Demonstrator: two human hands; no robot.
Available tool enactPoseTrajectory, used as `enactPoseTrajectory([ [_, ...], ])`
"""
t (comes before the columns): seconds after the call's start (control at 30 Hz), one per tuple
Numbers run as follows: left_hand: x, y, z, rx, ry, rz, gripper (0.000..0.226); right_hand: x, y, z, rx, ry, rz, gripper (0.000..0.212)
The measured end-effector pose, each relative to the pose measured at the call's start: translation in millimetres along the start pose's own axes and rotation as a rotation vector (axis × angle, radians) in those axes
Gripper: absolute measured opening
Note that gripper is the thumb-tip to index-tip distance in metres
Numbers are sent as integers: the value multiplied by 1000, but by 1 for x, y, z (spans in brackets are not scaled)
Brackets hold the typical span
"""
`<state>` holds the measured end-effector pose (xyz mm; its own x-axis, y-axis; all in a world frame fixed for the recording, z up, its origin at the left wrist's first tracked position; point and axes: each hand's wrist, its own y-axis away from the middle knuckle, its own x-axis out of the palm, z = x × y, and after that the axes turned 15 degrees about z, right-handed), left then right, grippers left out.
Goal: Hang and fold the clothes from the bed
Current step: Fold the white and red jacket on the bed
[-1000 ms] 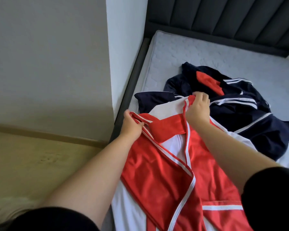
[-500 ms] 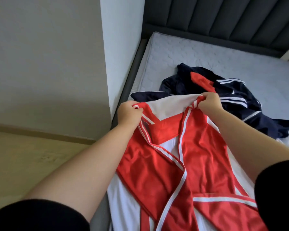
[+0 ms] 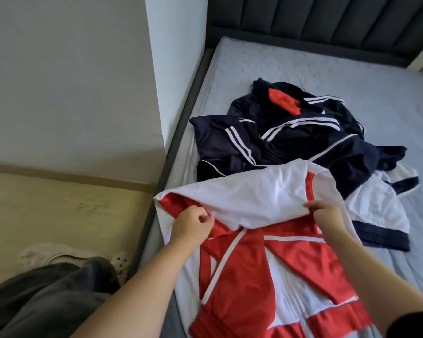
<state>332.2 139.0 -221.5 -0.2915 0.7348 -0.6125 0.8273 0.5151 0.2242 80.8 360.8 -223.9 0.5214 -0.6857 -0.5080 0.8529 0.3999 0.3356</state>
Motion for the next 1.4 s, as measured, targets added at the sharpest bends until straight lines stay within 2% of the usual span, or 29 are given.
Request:
enactPoseTrajectory([
  [0.07,2,-5,2,-108,141,-146,19,-2,0,1,69,-258,61,42],
  [0.13,0,-14,1,-205,418,-187,23,-6,-3,12,116,-401,86,27],
  [0.2,-3,-22,0,-307,759,-142,49,-7,-5,22,104,-402,147,15],
  [0.27,-2,-29,1,-395,1025,-98,59,-5,-9,26,82,-400,215,18],
  [0.37,-3,-32,-2,-378,1265,-3,47,-1,-17,33,127,-334,243,27],
  [0.43,-4,-30,2,-336,1346,110,34,-1,-20,37,118,-316,218,26],
  [0.53,-5,-24,19,-338,1319,172,27,-5,-25,34,103,-408,129,17],
  [0.6,-3,-25,29,-358,1270,119,29,-6,-25,30,156,-358,190,22],
  [0.67,-3,-29,28,-339,1318,34,34,-3,-26,28,172,-325,244,24],
  [0.73,-7,-37,22,-296,1351,-53,46,-3,-31,34,121,-270,163,26],
  [0.8,-12,-44,18,-273,1343,-102,47,-3,-37,42,102,-184,93,30],
  [0.9,-18,-47,15,-355,1254,-175,38,1,-47,49,104,-116,43,39],
  [0.97,-19,-43,16,-436,1322,-257,33,4,-50,55,60,-115,-40,42],
  [1.07,-14,-37,20,-495,1296,-292,38,12,-46,67,41,-71,-129,49],
  [1.17,-8,-28,16,-459,1114,-145,47,16,-40,69,62,-26,-105,54],
  [1.23,-2,-23,10,-441,1033,76,43,17,-36,70,53,35,-98,51],
  [1.33,-1,-11,6,-436,1031,400,28,12,-39,70,34,62,-118,46],
  [1.4,-1,-8,9,-423,954,425,36,7,-43,71,33,37,-105,44],
])
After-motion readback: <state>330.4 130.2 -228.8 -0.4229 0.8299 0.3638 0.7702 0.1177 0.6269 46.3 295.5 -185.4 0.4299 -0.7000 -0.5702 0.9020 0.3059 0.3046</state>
